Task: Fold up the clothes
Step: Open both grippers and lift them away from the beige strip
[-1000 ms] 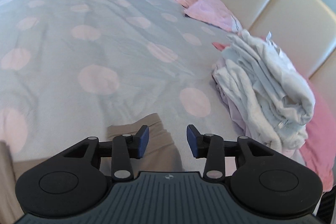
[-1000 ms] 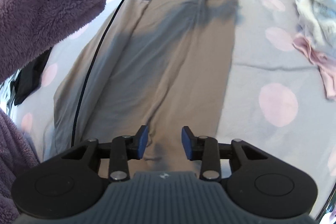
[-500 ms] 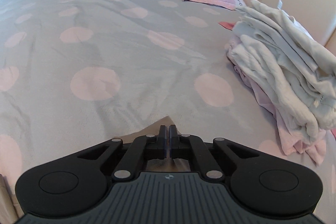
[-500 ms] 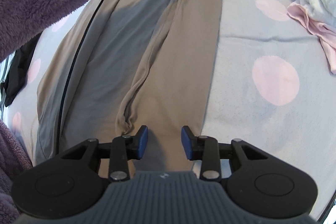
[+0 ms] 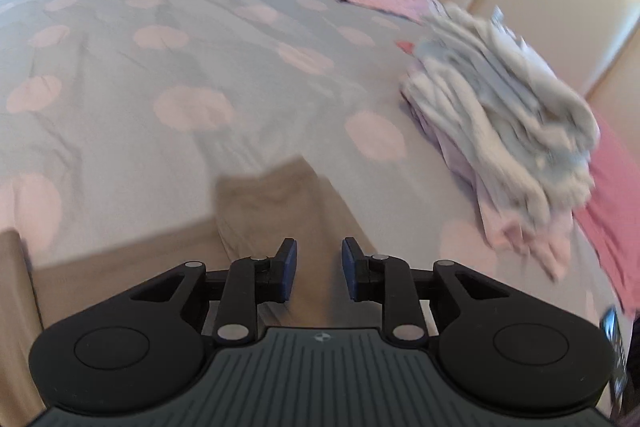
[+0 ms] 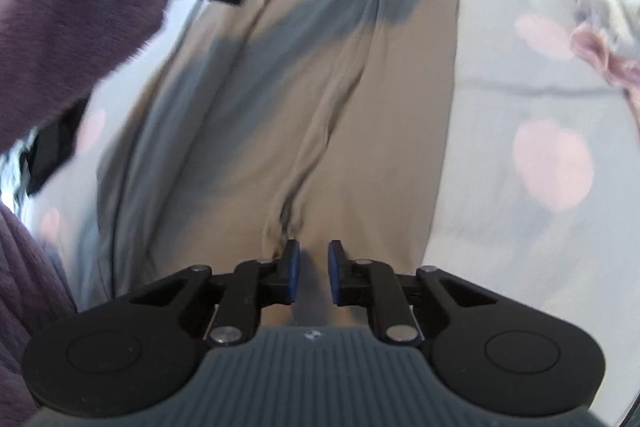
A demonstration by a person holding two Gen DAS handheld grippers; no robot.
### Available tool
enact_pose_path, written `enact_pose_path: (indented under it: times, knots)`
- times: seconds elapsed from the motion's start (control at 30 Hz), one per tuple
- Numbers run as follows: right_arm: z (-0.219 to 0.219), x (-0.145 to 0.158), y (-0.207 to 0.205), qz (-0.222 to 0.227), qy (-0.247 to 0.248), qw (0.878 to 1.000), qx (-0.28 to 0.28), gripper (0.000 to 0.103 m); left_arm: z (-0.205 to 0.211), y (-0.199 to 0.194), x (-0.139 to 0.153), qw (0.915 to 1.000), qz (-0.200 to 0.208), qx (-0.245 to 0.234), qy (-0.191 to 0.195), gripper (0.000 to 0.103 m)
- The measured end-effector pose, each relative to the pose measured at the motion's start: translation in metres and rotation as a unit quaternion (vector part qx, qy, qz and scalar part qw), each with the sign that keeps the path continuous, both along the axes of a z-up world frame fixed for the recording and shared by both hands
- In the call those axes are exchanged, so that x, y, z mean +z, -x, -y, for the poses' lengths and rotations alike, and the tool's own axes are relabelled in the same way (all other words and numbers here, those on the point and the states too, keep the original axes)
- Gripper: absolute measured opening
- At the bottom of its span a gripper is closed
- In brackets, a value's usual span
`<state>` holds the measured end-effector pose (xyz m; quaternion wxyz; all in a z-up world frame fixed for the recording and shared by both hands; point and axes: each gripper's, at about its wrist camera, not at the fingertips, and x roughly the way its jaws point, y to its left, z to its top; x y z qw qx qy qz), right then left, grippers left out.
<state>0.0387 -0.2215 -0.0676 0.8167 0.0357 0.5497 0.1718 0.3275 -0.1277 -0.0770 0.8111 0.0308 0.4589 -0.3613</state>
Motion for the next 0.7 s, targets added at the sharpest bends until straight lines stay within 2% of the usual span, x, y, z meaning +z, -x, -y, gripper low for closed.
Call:
enact_pose_path:
  times: [0.07, 0.17, 0.43, 0.5, 0.63, 0.7]
  knots:
    - [-0.005, -0.003, 0.004, -0.003, 0.004, 1.0, 0.006, 0.018, -0.001, 0.007, -0.007, 0.9997, 0.0, 0.004, -0.023, 0.021]
    - [-0.008, 0.0, 0.004, 0.003, 0.014, 1.0, 0.011, 0.019, -0.011, 0.012, -0.005, 0.9993, -0.002, 0.03, -0.023, 0.019]
    - [-0.022, 0.023, 0.023, 0.042, 0.02, 0.999, 0.027, 0.025, -0.046, 0.062, 0.054, 0.9988, 0.029, 0.034, -0.019, 0.019]
    - [-0.022, 0.028, 0.031, 0.052, 0.02, 0.998, 0.033, 0.042, -0.059, 0.081, 0.068, 0.9988, 0.031, 0.035, -0.015, 0.02]
    - [-0.027, 0.036, 0.039, 0.069, 0.021, 0.996, 0.046, 0.042, -0.086, 0.123, 0.09, 0.9986, 0.035, 0.038, -0.012, 0.026]
    - [-0.031, 0.04, 0.044, 0.078, 0.022, 0.996, 0.049, 0.044, -0.103, 0.144, 0.1, 0.9981, 0.039, 0.046, -0.01, 0.032]
